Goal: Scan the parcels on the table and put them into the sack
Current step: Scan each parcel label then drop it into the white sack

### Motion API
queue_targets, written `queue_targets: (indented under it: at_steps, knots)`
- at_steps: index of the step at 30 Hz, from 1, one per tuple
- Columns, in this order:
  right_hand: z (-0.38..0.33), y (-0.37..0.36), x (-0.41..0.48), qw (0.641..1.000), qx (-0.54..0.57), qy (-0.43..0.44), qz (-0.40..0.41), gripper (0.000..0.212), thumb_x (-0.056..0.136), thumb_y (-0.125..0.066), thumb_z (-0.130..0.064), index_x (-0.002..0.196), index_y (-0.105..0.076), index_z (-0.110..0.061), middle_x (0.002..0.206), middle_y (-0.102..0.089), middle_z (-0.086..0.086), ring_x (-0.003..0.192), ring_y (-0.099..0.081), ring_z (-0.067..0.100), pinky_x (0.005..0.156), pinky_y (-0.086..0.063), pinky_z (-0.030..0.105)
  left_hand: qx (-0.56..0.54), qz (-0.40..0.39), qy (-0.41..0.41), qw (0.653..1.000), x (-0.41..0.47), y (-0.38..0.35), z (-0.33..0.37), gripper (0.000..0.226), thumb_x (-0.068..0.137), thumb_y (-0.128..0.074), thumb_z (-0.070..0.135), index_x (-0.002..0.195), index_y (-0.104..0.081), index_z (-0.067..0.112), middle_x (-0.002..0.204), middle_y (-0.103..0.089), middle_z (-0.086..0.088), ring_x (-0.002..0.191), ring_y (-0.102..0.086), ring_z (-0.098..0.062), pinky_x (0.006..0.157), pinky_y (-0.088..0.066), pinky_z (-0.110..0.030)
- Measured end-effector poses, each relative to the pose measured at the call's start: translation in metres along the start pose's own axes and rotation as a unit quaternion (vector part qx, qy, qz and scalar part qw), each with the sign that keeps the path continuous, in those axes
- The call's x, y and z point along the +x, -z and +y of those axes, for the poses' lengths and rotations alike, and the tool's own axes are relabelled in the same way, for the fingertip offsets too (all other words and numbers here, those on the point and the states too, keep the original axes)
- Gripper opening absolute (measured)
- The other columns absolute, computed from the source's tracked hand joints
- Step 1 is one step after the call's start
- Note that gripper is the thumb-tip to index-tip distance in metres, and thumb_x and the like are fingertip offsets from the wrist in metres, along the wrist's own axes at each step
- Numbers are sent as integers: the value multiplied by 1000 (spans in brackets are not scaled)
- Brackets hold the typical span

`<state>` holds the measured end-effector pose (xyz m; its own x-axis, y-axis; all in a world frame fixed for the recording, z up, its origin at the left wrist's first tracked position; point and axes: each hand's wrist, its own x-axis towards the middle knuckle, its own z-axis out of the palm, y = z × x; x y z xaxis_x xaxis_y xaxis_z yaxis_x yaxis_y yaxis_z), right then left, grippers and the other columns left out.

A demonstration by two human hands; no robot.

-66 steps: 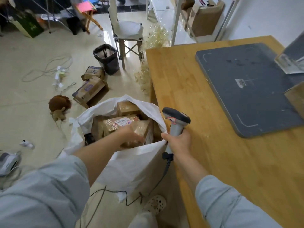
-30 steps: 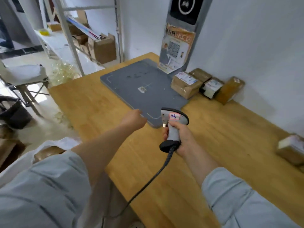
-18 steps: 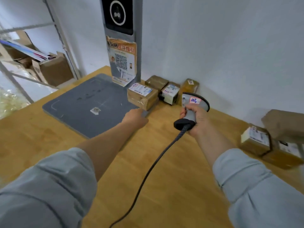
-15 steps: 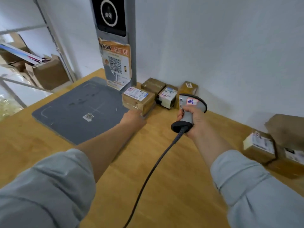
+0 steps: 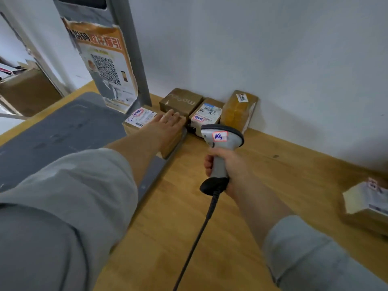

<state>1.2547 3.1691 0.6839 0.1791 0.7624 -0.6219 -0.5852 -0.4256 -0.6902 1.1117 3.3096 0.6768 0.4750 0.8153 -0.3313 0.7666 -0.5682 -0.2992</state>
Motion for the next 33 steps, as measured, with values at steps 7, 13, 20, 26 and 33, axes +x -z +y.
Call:
queue_targets:
  at_steps: [7,13,20,26,33]
  knots:
    - [10,25,-5,1000,4,-7,10,7,88,-62,-4,83,-56,-3,62,-58,9,44,-55,15,39,-44,21,61,-3,-78,995,-2,16,16,118,70,-82,28,154,-1,20,161,-9,-6,148,-6,-27,119,-2,-48]
    - [35,53,-48,999,-13,-1,47,8,87,-63,-3,81,-58,-1,61,-58,8,43,-55,14,39,-45,22,27,16,-173,984,-72,-8,97,112,70,-78,46,153,-11,9,154,-21,-12,143,-19,-30,117,3,-51]
    - [83,98,-128,994,-27,-2,104,8,81,-66,6,80,-59,3,55,-61,12,42,-58,18,42,-48,24,-205,-47,-87,974,-170,-28,152,119,71,-75,56,152,-4,6,155,-12,-12,142,-11,-33,114,-23,-46]
    - [137,112,-177,988,7,-53,147,41,81,-69,0,119,-54,-2,85,-59,12,66,-59,22,54,-48,34,-435,-107,141,883,-214,-46,115,62,99,-41,39,154,-16,22,148,-39,-15,123,-51,-32,97,-48,-44]
    - [158,83,-211,989,113,-77,58,31,79,-68,-3,108,-56,-6,87,-67,13,76,-65,27,59,-55,37,-640,-151,188,730,-284,-73,118,29,98,-52,29,123,-56,15,95,-63,-1,85,-58,-14,71,-44,-27]
